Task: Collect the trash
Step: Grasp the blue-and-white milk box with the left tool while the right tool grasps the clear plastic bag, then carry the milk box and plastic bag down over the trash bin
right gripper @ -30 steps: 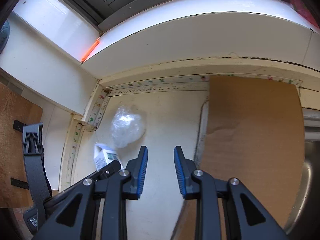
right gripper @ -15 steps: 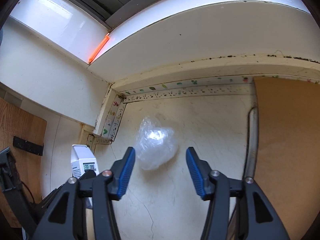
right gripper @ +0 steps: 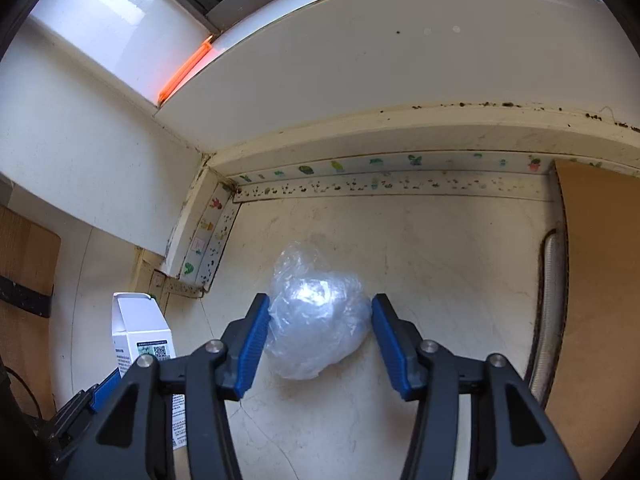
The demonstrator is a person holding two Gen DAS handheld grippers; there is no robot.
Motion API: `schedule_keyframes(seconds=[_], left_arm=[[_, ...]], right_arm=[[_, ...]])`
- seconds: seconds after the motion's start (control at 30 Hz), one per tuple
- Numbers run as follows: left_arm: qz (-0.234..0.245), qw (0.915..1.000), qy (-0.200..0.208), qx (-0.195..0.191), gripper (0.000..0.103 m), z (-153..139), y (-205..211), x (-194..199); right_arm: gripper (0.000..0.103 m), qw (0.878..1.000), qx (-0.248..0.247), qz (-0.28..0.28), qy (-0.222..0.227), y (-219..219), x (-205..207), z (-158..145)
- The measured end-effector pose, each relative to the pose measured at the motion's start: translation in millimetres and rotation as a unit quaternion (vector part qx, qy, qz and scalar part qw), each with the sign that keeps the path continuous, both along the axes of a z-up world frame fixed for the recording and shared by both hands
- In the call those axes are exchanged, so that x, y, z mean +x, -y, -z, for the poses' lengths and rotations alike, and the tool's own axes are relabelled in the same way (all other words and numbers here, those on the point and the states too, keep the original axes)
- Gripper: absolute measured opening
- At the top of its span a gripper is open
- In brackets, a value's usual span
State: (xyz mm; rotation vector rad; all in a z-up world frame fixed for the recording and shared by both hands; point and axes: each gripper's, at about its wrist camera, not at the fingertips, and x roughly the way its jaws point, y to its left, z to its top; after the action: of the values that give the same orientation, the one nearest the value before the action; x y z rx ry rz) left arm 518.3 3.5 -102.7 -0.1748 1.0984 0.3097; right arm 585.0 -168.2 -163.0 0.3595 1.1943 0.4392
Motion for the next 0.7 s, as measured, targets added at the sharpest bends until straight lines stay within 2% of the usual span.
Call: schedule_keyframes(seconds=[0.13, 0.37, 0.7], left_arm=[[0.001, 1.0, -0.004, -0.009, 0.033, 1, 0, -4], [0.025, 0.9996, -0.007, -0.013, 0.033, -7, 7, -26], [0.077, 0.9963, -0.013, -0.035, 0.033, -23, 20, -105]], right_arm=[[0.046, 1.0, -0.011, -0.019, -0.002, -4, -11, -4], [0.044, 0.999, -0.016, -0.049, -0.013, 1, -49, -13], [0.043, 0.997, -0.003, -0.075, -0.018, 21, -127, -34]])
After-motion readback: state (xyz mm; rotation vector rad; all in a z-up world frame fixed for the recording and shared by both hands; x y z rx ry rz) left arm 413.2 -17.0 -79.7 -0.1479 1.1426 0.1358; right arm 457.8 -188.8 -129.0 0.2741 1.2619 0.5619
